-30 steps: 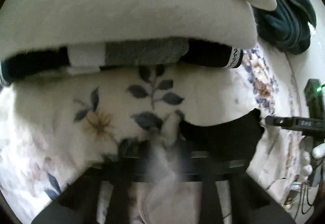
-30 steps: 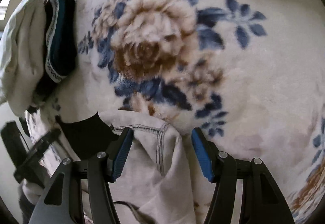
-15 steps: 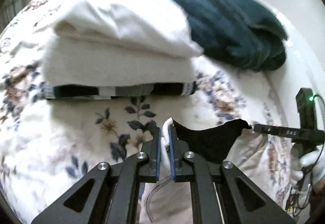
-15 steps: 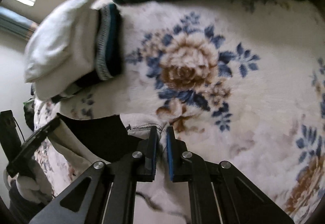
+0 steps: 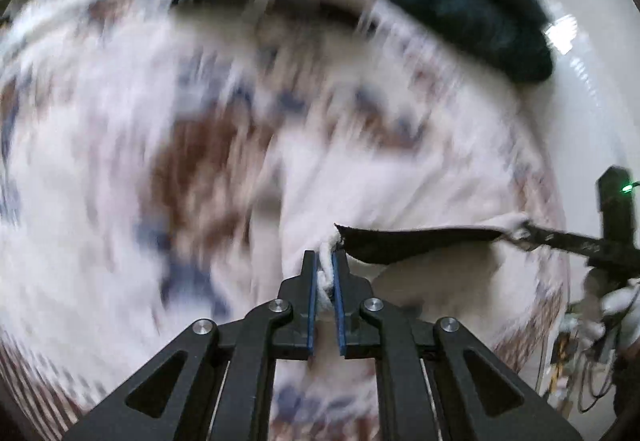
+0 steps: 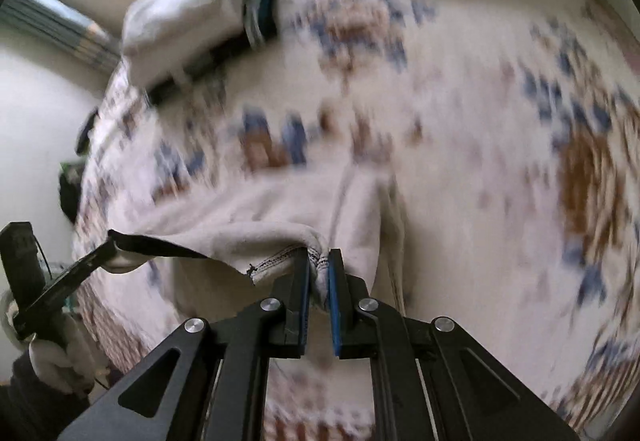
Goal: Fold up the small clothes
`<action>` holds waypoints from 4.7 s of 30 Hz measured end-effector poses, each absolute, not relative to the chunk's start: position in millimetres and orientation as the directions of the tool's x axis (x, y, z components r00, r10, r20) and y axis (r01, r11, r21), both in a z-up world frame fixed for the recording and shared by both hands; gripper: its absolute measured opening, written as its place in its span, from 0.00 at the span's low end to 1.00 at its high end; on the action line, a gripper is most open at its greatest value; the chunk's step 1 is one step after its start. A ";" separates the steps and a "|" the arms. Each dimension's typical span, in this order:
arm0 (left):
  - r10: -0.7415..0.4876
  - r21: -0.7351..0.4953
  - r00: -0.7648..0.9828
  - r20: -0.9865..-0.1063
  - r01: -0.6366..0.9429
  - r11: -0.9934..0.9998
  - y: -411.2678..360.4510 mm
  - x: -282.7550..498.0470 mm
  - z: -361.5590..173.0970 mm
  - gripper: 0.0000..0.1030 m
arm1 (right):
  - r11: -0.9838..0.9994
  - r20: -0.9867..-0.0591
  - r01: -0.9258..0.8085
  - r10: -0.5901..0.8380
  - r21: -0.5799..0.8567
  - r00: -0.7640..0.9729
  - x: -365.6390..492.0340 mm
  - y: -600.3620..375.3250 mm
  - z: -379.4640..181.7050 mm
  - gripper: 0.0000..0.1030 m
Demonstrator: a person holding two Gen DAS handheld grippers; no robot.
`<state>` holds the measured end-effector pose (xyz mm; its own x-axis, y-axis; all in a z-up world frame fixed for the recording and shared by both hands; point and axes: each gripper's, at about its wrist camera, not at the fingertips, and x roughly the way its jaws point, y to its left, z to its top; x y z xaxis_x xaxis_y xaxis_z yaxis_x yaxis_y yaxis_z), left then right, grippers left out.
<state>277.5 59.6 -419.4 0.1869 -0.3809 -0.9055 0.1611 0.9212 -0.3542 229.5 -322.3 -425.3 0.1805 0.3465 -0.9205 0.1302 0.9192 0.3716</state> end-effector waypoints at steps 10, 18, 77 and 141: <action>-0.480 -0.479 0.045 -0.876 0.034 0.877 112.0 253.8 -437.5 0.48 | 0.910 -0.944 0.265 0.331 0.319 0.001 181.4 -350.1 -468.0 0.47; -0.494 -0.503 0.152 -0.856 -0.027 0.864 98.5 316.1 -420.9 0.48 | 0.672 -0.865 0.552 0.443 0.494 0.235 192.0 -406.9 -454.4 0.47; -0.631 -0.625 -0.005 -0.776 -0.126 0.770 111.3 341.2 -462.3 0.49 | 0.630 -0.839 0.585 0.514 0.511 0.179 252.3 -412.5 -483.3 0.50; -0.587 -0.549 0.387 -0.711 0.215 0.807 163.2 745.9 -273.3 0.23 | 0.670 -0.655 0.130 0.635 0.731 0.410 683.4 -234.2 -291.5 0.22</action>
